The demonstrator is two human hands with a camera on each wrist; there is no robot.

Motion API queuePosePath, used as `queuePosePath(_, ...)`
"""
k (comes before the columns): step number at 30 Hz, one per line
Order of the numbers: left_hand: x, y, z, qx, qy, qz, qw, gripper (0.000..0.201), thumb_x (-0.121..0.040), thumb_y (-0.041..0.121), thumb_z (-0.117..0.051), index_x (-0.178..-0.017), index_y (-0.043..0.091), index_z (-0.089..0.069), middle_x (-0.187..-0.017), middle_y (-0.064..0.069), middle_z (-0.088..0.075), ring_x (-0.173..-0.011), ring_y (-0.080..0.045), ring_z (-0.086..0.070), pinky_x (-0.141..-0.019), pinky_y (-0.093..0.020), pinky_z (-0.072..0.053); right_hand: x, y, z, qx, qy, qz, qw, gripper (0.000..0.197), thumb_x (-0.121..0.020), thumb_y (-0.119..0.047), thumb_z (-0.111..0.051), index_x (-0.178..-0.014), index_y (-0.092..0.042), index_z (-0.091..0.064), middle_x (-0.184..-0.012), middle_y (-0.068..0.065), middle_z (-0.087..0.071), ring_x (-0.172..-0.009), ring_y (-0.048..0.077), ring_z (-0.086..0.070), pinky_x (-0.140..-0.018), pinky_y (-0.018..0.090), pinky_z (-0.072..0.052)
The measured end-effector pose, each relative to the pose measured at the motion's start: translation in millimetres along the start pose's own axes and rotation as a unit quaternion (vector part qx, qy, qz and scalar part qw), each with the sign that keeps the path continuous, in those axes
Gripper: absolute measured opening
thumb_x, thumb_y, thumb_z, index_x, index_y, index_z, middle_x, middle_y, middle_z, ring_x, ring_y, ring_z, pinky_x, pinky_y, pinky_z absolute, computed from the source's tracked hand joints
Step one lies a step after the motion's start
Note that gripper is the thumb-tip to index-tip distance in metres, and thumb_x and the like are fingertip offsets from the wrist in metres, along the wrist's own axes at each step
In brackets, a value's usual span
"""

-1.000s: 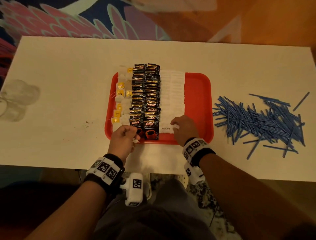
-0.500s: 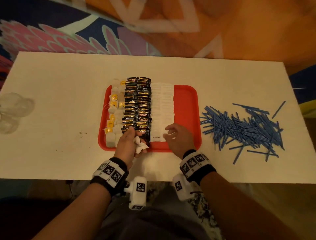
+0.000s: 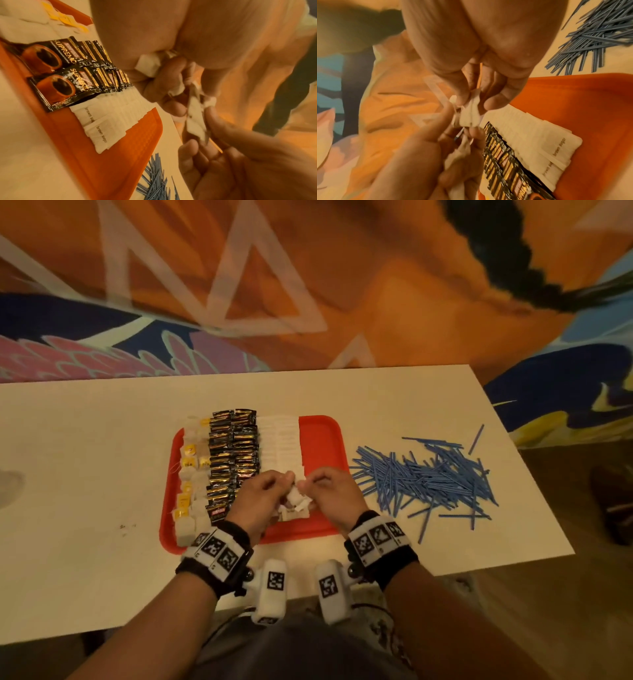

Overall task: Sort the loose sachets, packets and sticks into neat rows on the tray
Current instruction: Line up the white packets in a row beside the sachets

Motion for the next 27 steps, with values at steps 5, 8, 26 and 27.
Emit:
queuePosePath(5,-1,5,-8,0.058,0.025,0.014,0.998,0.020,-0.095,0.026,-0.065,-0.085,0.009,-0.071,-0.073,-0.009,-0.063,-0.051,-0.011,-0.045,-0.045,-0.021,-0.031,1,-1,19,-0.048,0.035,-0.011,0.998,0.018,-0.080,-0.011,-0.079,-0.075,-0.021,-0.065,-0.074,-0.002,-0.068,-0.068,0.014,-0.062,-0.067,0.030,-0.053)
queuePosePath(8,0,7,-15,0.067,0.026,0.023,0.997,0.013,-0.095,0.020,-0.065,-0.093,0.009,-0.071,-0.066,-0.002,-0.064,-0.050,-0.006,-0.051,-0.043,-0.021,-0.033,3,3,30,-0.082,0.091,-0.009,0.992,0.016,-0.076,-0.014,-0.082,-0.072,-0.024,-0.071,-0.074,-0.003,-0.073,-0.072,0.013,-0.066,-0.070,0.031,-0.054)
queuePosePath(26,7,0,-12,0.144,0.061,0.038,0.987,0.016,-0.099,0.013,-0.056,-0.084,0.016,-0.060,-0.063,0.003,-0.061,-0.041,-0.005,-0.049,-0.038,-0.020,-0.031,10,24,16,-0.181,0.077,-0.062,0.979,0.013,-0.083,-0.004,-0.075,-0.091,-0.009,-0.067,-0.076,0.005,-0.071,-0.058,0.009,-0.063,-0.055,0.022,-0.049)
queuePosePath(27,7,1,-11,0.143,0.064,0.036,0.987,0.017,-0.099,0.014,-0.056,-0.082,0.017,-0.059,-0.060,0.005,-0.060,-0.040,-0.005,-0.049,-0.038,-0.019,-0.031,10,24,15,-0.169,0.072,-0.057,0.981,0.013,-0.082,-0.005,-0.076,-0.090,-0.011,-0.067,-0.075,0.003,-0.071,-0.058,0.008,-0.063,-0.056,0.022,-0.049)
Point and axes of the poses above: each hand's wrist, its own x-axis away from the middle knuckle, its own z-axis out of the back of the hand, y = z × x, the point moved 7 cm from there along -x, towards the middle knuckle
